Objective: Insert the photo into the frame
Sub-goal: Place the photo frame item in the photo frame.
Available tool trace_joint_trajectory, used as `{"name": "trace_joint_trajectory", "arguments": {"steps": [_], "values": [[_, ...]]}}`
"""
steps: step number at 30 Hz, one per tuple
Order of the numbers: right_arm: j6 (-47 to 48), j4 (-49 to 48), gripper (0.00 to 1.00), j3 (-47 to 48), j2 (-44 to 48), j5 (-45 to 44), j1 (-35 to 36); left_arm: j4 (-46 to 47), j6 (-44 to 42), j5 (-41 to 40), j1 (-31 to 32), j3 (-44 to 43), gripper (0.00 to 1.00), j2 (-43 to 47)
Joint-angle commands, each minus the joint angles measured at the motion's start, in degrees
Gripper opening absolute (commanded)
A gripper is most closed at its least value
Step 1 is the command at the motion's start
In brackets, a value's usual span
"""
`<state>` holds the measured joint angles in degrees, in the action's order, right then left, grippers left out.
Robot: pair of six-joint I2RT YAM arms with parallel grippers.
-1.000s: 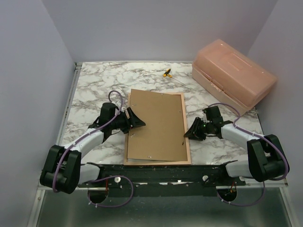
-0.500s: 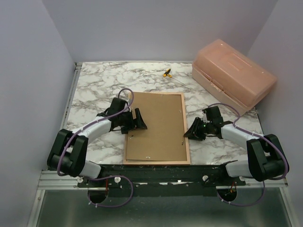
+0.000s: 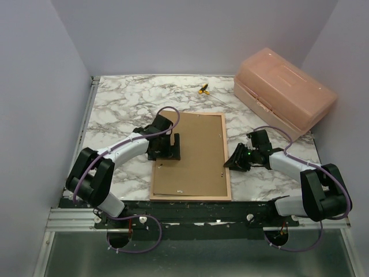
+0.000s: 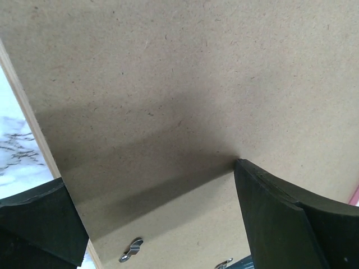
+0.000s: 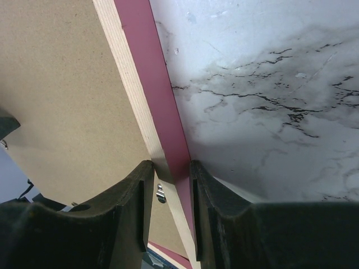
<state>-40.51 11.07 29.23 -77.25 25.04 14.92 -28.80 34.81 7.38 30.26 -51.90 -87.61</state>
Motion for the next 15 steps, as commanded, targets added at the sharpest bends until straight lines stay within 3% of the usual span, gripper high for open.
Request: {"name": "trace_joint_trajectory", "arguments": {"steps": [1, 7, 15], "values": [[-0.3, -0.4, 0.37, -1.6, -0.7, 1.0, 0.2, -7.7, -1.9, -12.7, 4.2, -4.4, 0.97, -2.5], [-0.2, -0.4, 0.37, -1.8, -0.6, 1.0, 0.2, -14.6, -0.9, -22.4, 8.3, -8.7, 0.98, -5.7], [-0.2, -0.4, 0.37, -1.8, -0.4, 1.1, 0.2, -17.6, -0.3, -26.5, 9.9, -9.7, 0.98, -6.8]]}}
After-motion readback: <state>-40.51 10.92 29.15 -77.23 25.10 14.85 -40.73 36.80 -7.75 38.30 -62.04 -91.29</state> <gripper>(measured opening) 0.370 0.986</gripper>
